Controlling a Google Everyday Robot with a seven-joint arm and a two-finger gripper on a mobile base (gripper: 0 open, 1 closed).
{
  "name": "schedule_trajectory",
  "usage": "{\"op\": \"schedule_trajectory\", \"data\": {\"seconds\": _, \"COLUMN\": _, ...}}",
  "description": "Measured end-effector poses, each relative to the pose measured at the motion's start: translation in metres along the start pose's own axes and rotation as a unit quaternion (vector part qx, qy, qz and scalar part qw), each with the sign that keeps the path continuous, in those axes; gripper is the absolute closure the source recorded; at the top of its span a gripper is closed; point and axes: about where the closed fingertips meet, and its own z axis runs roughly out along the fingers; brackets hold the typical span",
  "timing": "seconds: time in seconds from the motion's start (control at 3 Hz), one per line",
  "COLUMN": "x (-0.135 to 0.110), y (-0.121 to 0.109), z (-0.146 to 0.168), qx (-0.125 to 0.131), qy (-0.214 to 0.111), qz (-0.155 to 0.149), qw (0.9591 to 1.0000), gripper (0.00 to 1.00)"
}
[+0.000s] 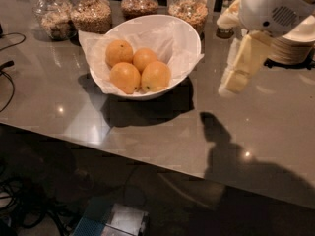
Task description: Pick orange from white bowl
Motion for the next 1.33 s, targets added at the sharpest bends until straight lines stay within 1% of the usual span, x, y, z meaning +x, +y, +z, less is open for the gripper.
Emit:
{"op": "schedule_trajectory", "data": {"seconds": 0.33, "x": -0.041, "y": -0.016, "z": 0.011, "qx": -0.010, "qy": -0.043, "qz": 0.014, "qw": 0.9989, "gripper": 0.00}}
{"op": "schedule_trajectory", "data": {"seconds": 0.67, "x": -0.071, "y": -0.030, "z": 0.019, "qx": 0.005, "qy": -0.062, "qz": 0.065, "qw": 0.9959, "gripper": 0.00}}
{"op": "schedule_trajectory", "data": {"seconds": 1.0, "x": -0.093, "y": -0.048, "z": 0.025, "qx": 0.042, "qy": -0.059, "qz": 0.127, "qw": 0.9893, "gripper": 0.00}}
{"op": "schedule_trajectory", "data": {"seconds": 1.33, "x": -0.094, "y": -0.048, "z": 0.025, "qx": 0.040, "qy": -0.060, "qz": 0.164, "qw": 0.9838, "gripper": 0.00}}
